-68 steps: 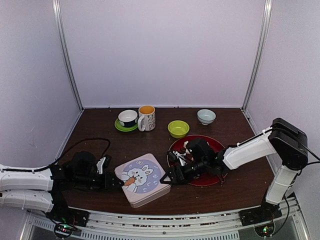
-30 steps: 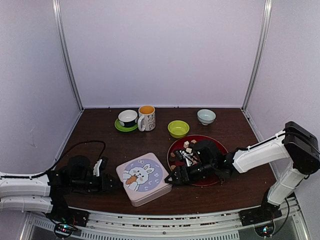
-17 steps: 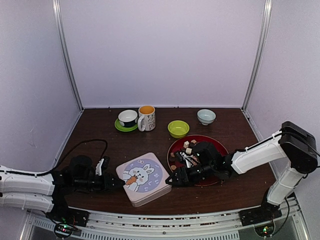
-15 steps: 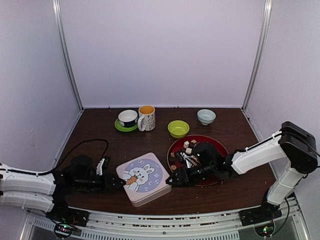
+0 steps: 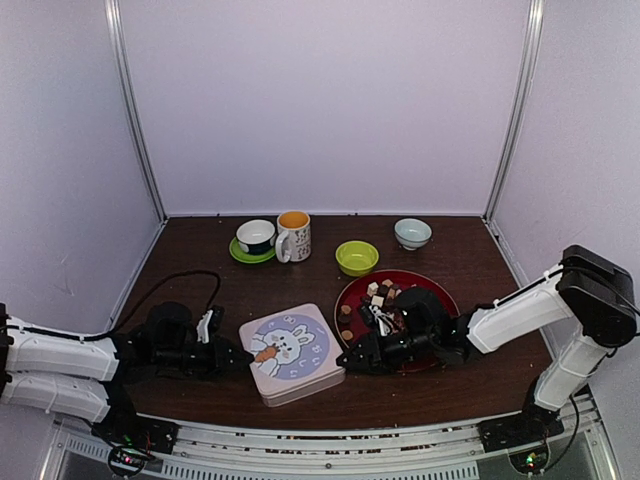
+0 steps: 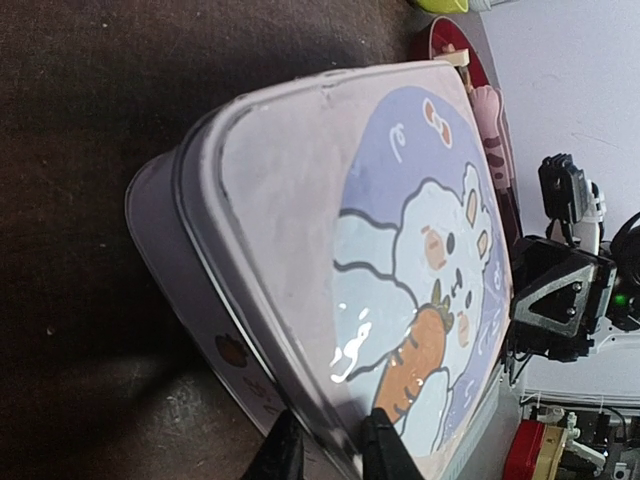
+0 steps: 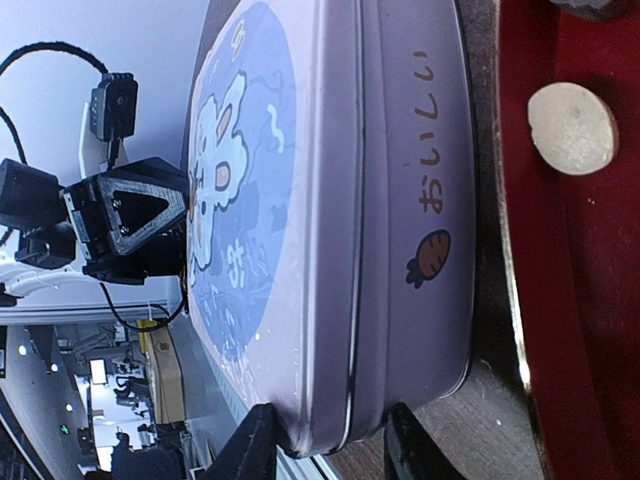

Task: Pack the chocolate
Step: Press the box lid onto the packing box.

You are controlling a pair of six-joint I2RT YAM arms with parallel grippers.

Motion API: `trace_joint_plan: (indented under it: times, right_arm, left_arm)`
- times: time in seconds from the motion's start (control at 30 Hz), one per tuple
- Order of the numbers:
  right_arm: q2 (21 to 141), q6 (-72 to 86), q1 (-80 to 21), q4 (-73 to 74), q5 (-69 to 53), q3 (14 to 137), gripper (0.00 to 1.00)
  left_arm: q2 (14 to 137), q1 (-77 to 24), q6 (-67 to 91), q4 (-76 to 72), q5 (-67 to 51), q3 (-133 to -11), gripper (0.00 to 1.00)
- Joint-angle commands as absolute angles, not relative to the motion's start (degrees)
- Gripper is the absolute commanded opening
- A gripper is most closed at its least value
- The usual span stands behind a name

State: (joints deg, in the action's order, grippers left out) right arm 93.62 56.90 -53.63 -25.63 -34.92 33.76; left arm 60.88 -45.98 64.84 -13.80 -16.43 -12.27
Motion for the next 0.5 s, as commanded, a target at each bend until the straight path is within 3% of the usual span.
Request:
trace_joint_plan:
  times: [0.0, 0.23, 0.47]
  right_arm:
    - [97.3, 59.8, -54.2, -27.9, -33.5, 32.0, 0.34]
    - [99.1, 60.3, -54.2, -29.2, -33.4, 31.0, 0.24]
    - [100.2, 59.7, -55.0, -29.7, -33.9, 31.2, 0.22]
  left_arm:
    - [64.6, -46.8, 61.9, -15.3, -18.8, -13.4, 0.20]
    - [66.3, -46.8, 61.5, -15.2, -18.9, -13.9, 0.19]
    - [65.6, -46.9, 60.1, -11.6, -17.5, -14.7, 0.20]
